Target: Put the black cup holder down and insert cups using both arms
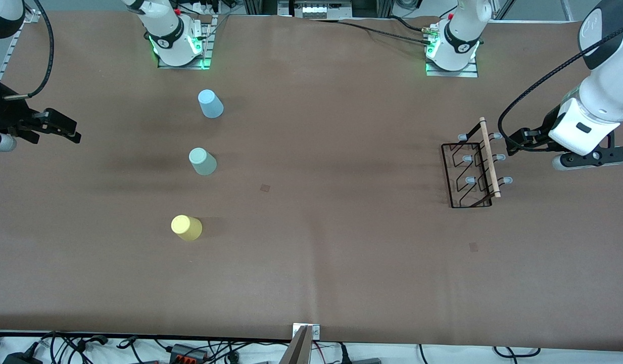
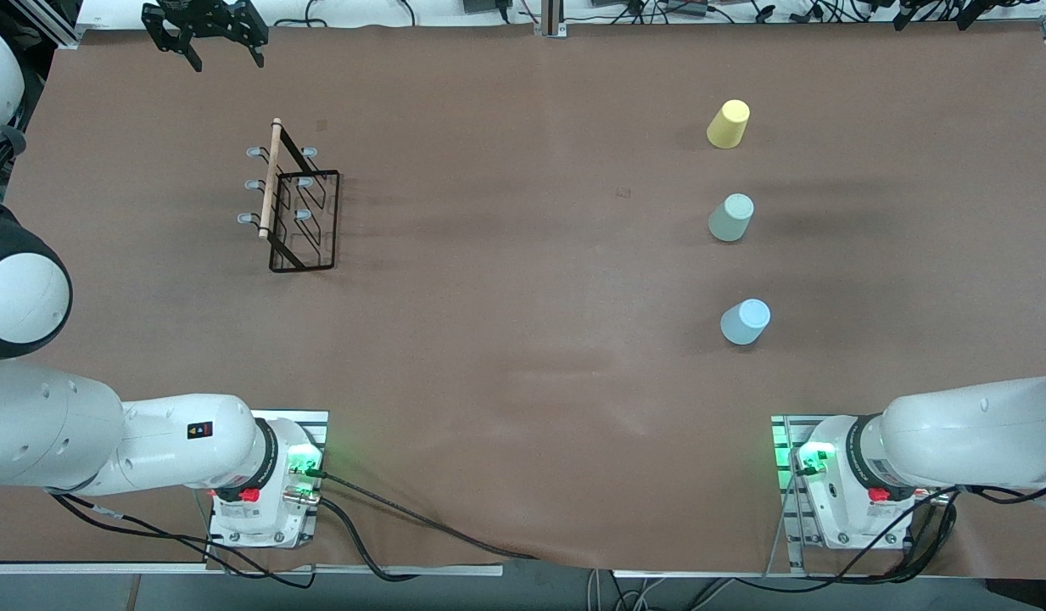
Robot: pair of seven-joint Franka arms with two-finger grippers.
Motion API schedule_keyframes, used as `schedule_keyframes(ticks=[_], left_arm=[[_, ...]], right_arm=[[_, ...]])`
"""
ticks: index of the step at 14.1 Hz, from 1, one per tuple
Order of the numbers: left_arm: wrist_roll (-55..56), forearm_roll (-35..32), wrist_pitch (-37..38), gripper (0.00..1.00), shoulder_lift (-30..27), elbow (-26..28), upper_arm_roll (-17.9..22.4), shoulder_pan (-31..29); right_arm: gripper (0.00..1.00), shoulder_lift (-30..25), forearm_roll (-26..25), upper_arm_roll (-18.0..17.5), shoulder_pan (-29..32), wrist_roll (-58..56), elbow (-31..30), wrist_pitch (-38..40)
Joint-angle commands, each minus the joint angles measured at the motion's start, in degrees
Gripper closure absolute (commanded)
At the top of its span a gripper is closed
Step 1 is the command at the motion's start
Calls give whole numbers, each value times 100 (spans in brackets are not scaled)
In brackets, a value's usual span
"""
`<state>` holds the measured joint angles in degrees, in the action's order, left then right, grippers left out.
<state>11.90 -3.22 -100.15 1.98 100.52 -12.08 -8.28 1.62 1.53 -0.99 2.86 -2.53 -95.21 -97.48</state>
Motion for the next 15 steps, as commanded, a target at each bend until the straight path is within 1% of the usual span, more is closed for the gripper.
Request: schedule_keyframes(ticks=[1, 8, 10, 11, 13, 15], left_arm=[[-57, 102, 109, 0, -75, -59, -14, -24], [-65, 128, 39, 0, -5, -68, -14, -24], [-83, 111, -65, 0, 240, -68, -14, -7], [-118, 50, -127, 0, 467, -59, -23, 28], [-371, 49, -495, 0, 566, 89, -14, -33], [-566, 49, -1101, 0, 532, 615, -14, -129]], right_arm=[[0, -161, -74, -24, 22, -45, -94, 18], [0, -135, -74, -24, 22, -37, -94, -8], [0, -135, -74, -24, 31, -28, -94, -8], [0, -135, -74, -24, 31, -28, -94, -8], [0, -135, -74, -24, 31, -37, -94, 1], [0, -135, -74, -24, 22, -37, -94, 1]])
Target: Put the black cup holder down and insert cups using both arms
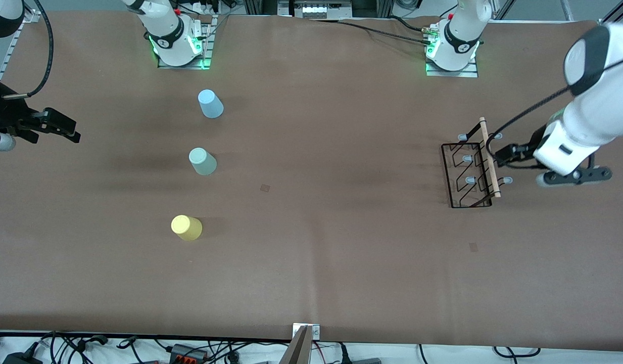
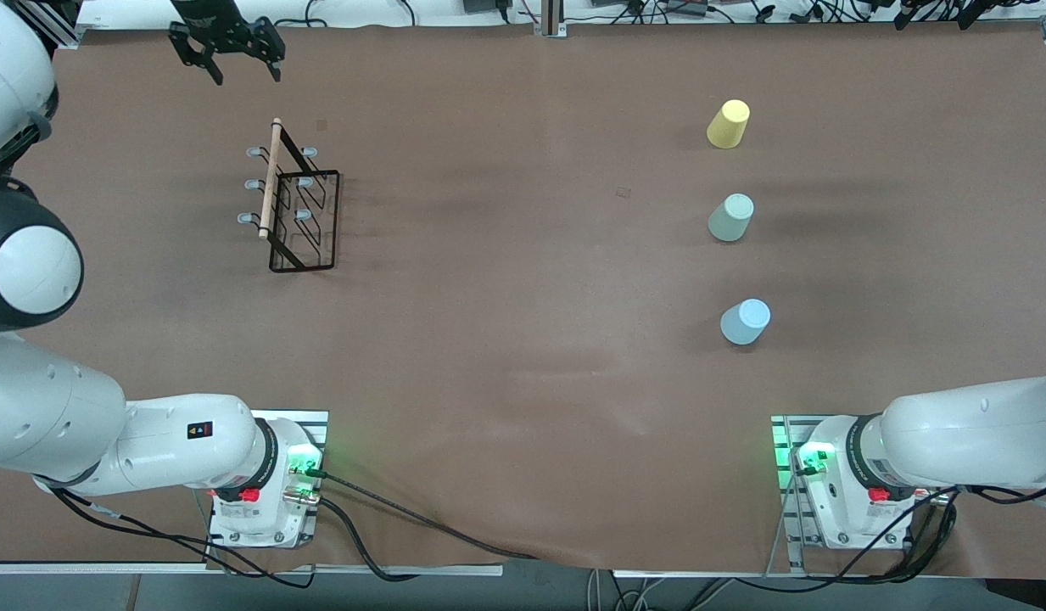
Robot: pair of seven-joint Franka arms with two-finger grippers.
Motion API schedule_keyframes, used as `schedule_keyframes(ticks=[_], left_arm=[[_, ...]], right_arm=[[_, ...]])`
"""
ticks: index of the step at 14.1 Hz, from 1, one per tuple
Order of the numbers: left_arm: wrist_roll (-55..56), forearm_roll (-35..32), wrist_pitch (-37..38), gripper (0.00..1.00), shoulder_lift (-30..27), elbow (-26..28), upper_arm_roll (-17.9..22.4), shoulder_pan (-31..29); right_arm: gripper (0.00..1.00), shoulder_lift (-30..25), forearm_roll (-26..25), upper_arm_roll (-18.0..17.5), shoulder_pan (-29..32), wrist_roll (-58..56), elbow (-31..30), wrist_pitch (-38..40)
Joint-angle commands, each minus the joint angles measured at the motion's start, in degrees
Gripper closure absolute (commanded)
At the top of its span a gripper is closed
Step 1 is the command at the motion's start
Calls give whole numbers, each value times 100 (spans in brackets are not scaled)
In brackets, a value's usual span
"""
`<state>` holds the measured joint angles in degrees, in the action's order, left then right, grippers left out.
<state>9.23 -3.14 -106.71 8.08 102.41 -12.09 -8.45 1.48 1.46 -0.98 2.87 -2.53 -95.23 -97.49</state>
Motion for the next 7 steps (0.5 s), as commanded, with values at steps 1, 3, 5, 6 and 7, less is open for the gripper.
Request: schedule_keyframes(ticks=[1, 3, 5, 6, 7], left_arm=[[-316, 42, -586, 0, -87, 620, -12, -122], [-316, 42, -1069, 0, -96, 1007, -12, -122], [-316, 42, -1123, 0, -113, 1236, -12, -122], [-316, 42, -1150, 0, -157, 1342, -12, -122], [-316, 42, -1159, 0, -183, 1439, -12, -122]], right_arm=[[0, -122, -67, -25, 29, -45, -92, 11], [0, -122, -76, -25, 29, -54, -101, 54], [0, -113, -76, -25, 20, -45, -136, 55], [0, -113, -76, -25, 29, -37, -127, 46], [0, -122, -76, -25, 38, -37, -127, 63]])
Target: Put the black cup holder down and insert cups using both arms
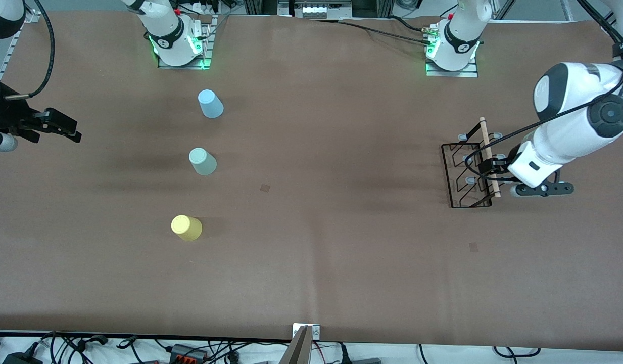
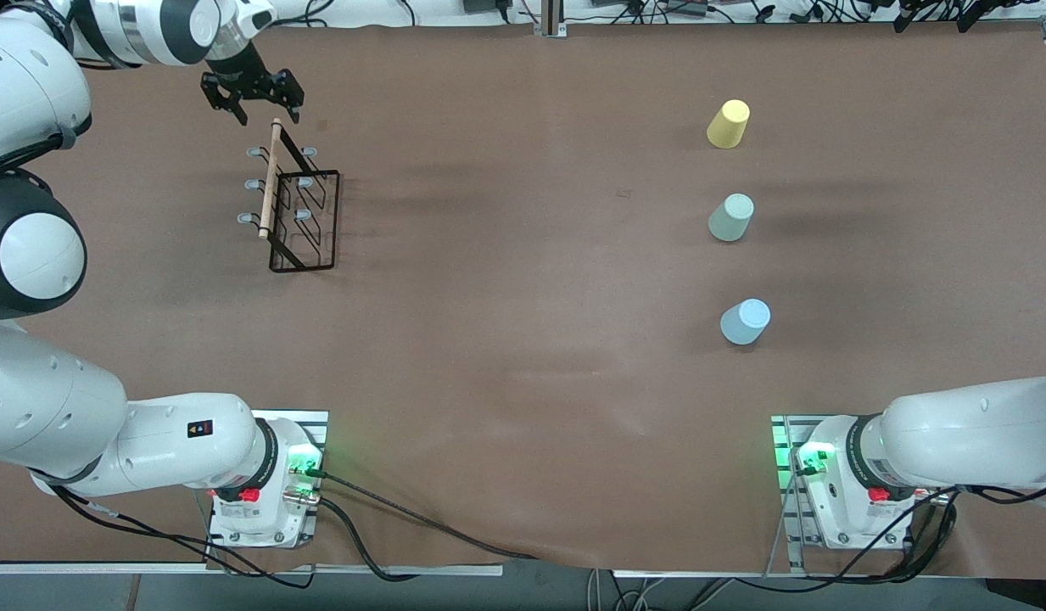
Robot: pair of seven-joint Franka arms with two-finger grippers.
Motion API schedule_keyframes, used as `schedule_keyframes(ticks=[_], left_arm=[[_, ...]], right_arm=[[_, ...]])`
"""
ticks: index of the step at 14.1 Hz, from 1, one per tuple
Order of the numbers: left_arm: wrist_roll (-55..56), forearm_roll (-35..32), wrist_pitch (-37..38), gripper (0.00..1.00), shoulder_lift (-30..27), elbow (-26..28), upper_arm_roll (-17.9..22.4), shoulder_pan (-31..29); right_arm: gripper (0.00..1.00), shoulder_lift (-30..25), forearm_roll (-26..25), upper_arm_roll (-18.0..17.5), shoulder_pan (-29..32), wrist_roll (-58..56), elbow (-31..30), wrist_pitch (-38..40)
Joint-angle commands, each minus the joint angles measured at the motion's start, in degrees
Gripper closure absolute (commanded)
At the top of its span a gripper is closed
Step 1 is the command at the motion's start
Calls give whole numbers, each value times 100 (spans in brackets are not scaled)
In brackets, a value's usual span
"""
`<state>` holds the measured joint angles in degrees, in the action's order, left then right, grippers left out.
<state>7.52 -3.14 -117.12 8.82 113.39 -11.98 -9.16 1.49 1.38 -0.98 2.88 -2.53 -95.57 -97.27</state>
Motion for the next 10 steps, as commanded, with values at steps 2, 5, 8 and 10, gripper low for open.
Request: schedule_keyframes(ticks=[2, 5, 8, 10], left_arm=[[-145, 42, -188, 0, -266, 543, -24, -50], [-294, 33, -329, 0, -275, 745, -15, -59], [-425, 33, -426, 17, -354, 931, -15, -164], [-575, 33, -426, 28, -346, 940, -24, -331]], right_arm=[[0, -132, -68, -16, 38, -45, -103, 42], [0, -132, -68, -16, 29, -45, -103, 68], [0, -132, -68, -16, 29, -45, -111, 129], [0, -140, -68, -16, 29, -45, -111, 138]])
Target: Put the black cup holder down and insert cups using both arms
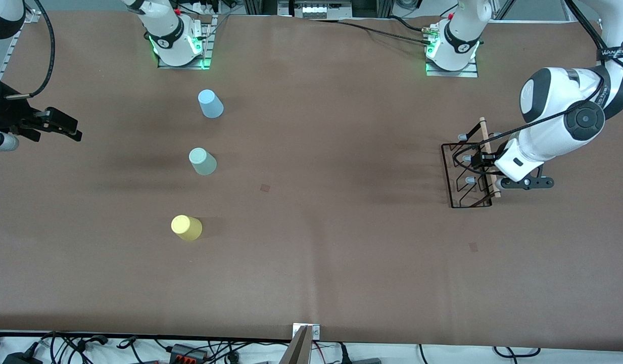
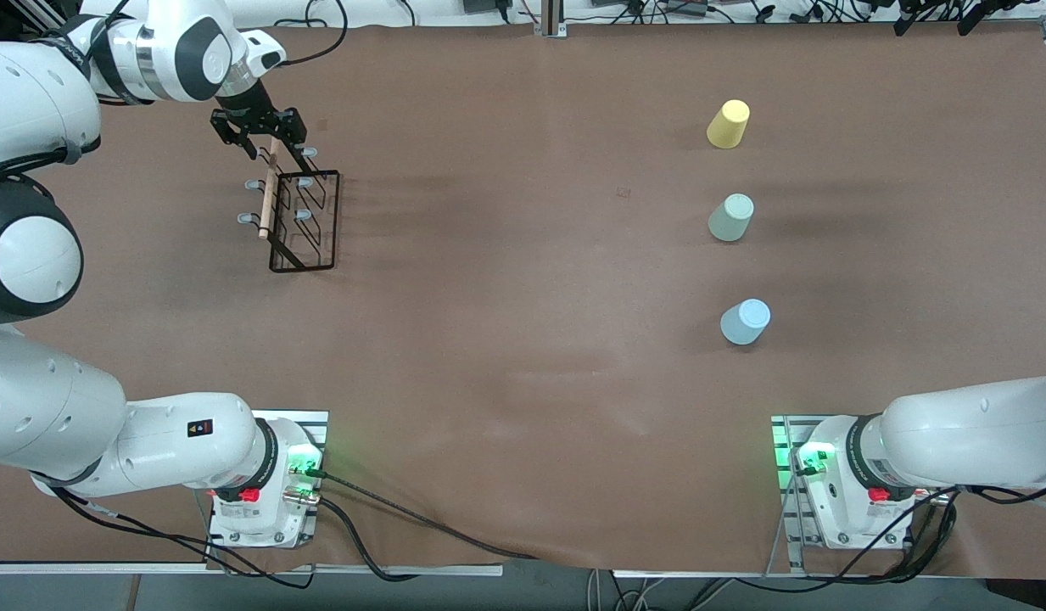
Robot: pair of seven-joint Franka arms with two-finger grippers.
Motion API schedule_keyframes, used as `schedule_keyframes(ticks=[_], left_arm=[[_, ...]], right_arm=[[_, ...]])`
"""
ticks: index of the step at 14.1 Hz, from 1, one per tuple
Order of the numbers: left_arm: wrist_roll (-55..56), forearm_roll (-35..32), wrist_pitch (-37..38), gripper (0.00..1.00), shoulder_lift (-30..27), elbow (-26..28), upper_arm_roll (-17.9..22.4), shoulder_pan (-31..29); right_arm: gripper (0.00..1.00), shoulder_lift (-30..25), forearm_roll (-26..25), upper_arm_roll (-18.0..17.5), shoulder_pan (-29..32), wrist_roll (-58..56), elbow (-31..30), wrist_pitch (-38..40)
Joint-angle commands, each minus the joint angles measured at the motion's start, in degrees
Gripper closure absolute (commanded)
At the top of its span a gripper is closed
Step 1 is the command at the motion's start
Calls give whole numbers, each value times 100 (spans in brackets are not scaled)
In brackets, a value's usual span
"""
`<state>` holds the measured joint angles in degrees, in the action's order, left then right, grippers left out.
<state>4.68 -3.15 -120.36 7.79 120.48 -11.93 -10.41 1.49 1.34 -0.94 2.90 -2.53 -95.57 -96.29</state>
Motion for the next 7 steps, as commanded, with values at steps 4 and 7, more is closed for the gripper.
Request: schedule_keyframes(ticks=[4, 7], left_arm=[[-283, 34, -76, 41, -251, 344, -20, -225], [-195, 42, -76, 44, -278, 467, -28, -233]], right_arm=[[0, -131, -64, -20, 26, -37, -111, 40], [0, -131, -64, -20, 26, -37, -111, 40]])
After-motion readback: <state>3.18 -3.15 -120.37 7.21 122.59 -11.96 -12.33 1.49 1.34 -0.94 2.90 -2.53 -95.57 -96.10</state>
